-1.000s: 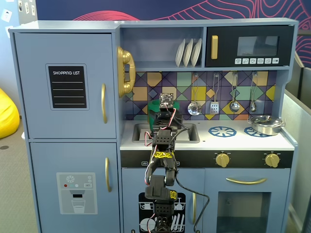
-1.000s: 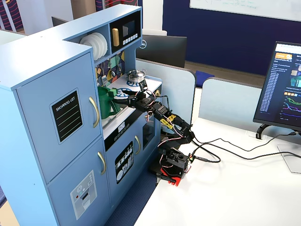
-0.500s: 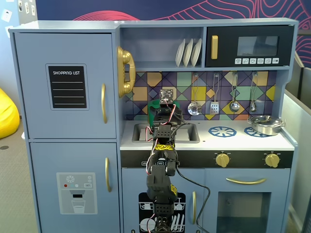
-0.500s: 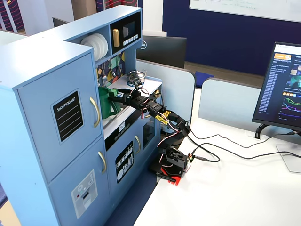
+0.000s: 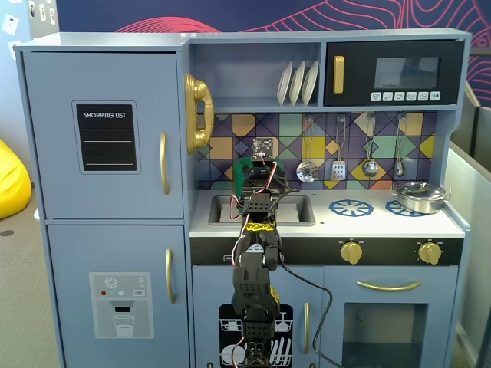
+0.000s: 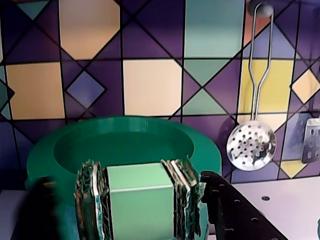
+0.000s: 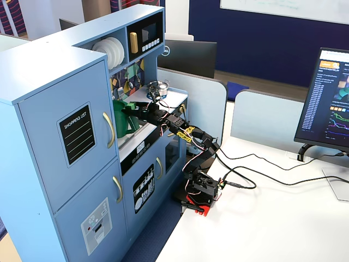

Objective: Take off the lid from the green recipient and place it on the counter

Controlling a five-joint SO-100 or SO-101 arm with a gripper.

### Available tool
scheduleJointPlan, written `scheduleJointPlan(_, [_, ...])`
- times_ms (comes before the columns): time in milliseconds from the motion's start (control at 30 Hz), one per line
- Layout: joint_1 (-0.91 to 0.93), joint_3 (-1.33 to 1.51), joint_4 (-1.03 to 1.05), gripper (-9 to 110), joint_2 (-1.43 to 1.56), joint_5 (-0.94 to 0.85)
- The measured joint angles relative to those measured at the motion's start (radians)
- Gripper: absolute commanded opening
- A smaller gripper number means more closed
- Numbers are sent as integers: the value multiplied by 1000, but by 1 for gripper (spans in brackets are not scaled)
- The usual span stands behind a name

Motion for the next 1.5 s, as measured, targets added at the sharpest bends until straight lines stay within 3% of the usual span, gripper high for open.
scheduleJointPlan(833, [11,0,-169,0,-21,9])
scheduleJointPlan(1367, [403,-89,-173,0,-181,41])
scheduleJointPlan(1500, [462,-31,-262,0,-201,40])
